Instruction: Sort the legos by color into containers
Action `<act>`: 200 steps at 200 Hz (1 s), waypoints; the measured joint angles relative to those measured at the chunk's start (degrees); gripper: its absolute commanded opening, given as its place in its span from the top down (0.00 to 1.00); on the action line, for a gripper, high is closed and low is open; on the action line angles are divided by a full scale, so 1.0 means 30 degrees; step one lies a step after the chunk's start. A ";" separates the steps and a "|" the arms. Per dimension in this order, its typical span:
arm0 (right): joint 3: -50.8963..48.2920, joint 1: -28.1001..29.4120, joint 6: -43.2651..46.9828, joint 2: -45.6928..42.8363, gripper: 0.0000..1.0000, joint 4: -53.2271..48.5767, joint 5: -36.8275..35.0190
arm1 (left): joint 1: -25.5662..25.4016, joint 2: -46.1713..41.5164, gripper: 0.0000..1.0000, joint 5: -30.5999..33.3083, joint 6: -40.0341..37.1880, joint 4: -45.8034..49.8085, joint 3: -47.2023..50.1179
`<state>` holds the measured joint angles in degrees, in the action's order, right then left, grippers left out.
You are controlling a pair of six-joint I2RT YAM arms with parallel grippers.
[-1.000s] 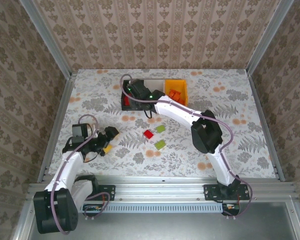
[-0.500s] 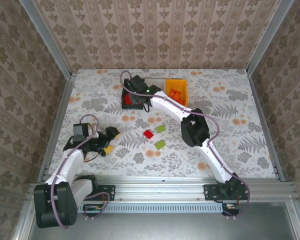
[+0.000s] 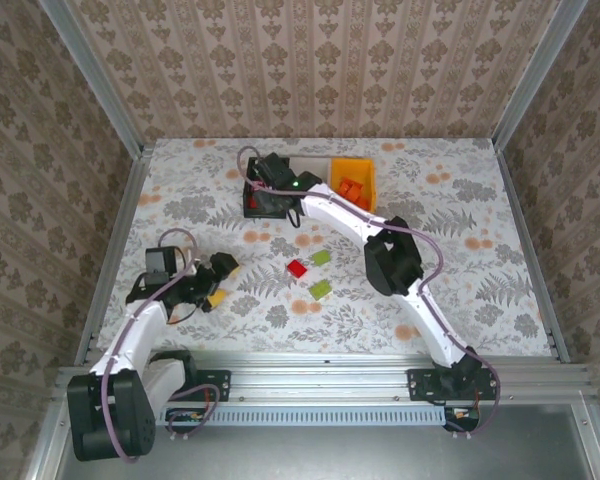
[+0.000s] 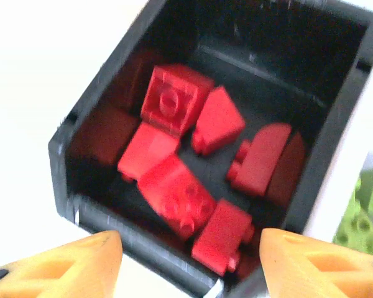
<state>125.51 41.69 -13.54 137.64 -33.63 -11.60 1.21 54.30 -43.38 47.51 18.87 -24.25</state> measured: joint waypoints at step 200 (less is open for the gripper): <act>-1.4702 0.2193 0.0605 -0.6768 0.59 0.2900 0.2994 | -0.3920 -0.7235 0.00 0.2812 0.3891 -0.0284 0.3599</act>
<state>81.41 48.27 -11.73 117.34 -24.93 -2.61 -10.55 32.60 -34.94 59.18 18.02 -13.45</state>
